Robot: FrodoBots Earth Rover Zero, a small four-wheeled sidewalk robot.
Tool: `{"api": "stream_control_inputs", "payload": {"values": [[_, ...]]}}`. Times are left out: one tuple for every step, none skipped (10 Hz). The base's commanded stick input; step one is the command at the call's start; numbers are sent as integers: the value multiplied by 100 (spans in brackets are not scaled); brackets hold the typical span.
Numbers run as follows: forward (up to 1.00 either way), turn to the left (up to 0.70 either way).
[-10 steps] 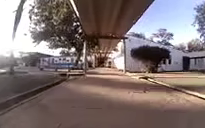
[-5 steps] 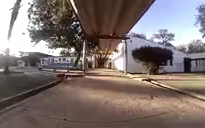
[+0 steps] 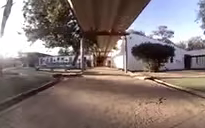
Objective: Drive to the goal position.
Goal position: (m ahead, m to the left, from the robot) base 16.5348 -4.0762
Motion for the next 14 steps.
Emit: {"api": "stream_control_inputs", "payload": {"values": [[70, 0], [70, 0], [70, 0], [70, 0], [70, 0], [70, 0], [70, 0], [70, 0], [70, 0], [70, 0], [70, 0], [70, 0], [70, 0], [70, 0]]}}
